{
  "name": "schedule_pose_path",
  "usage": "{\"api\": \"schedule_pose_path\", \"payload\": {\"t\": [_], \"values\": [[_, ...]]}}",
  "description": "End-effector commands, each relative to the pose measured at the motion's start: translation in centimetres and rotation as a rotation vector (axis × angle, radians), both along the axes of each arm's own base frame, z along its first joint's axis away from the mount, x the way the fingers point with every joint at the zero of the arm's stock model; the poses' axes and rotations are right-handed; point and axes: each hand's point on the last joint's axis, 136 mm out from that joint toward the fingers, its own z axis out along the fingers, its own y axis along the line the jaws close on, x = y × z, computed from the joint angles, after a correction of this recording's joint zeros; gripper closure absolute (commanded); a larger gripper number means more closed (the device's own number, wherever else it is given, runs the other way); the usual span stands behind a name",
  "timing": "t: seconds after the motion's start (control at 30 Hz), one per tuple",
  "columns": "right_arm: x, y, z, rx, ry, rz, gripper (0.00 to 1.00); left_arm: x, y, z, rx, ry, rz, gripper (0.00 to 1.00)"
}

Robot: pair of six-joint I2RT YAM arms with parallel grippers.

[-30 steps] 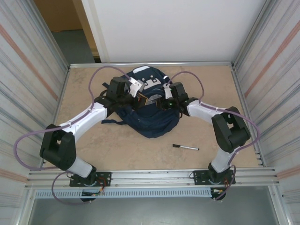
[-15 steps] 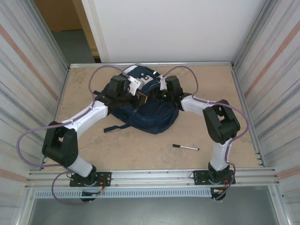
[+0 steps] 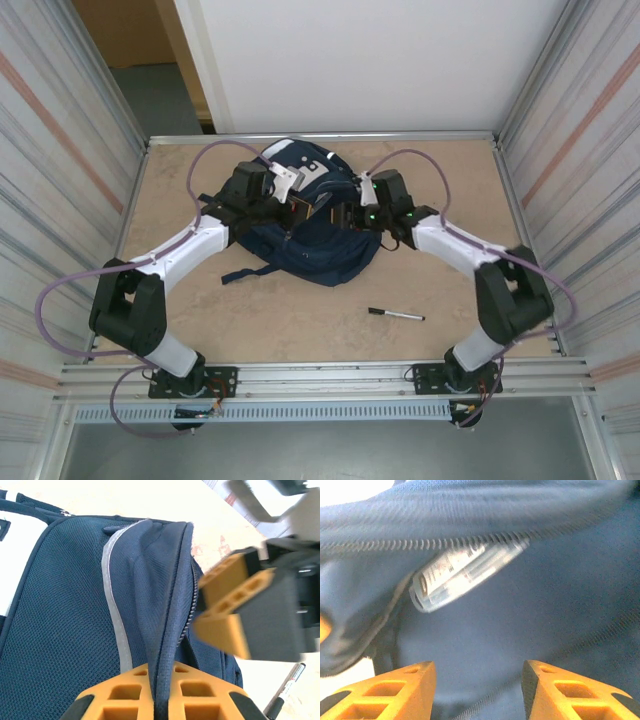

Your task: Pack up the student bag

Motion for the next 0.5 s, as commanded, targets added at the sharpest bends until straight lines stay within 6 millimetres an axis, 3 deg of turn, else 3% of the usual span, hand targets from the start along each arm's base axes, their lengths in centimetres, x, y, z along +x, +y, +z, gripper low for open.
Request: {"api": "schedule_pose_path", "payload": {"t": [0.0,0.1,0.17,0.3,0.47], "values": [[-4.0,-5.4,-2.3,-0.181,0.183,-0.167,0.50,0.0,-0.3,1.4,-0.024,-0.035,-0.020,1.00],[-7.8,-11.3,-3.4,-0.253,0.407,-0.586,0.47,-0.2,-0.1,1.0,-0.011,-0.029,-0.021,1.00],[-11.1,-13.6,-4.3,-0.257,0.487,-0.847,0.50,-0.5,-0.1,0.8,-0.011,-0.015,-0.022,0.98],[-16.5,-13.3,-6.7,-0.213,0.698,-1.032,0.47,-1.3,-0.6,0.4,-0.019,-0.028,-0.049,0.91],[-18.0,-13.6,-9.0,-0.281,0.765,-1.083,0.44,-1.3,-0.7,-0.7,0.007,-0.019,-0.056,0.93]]}}
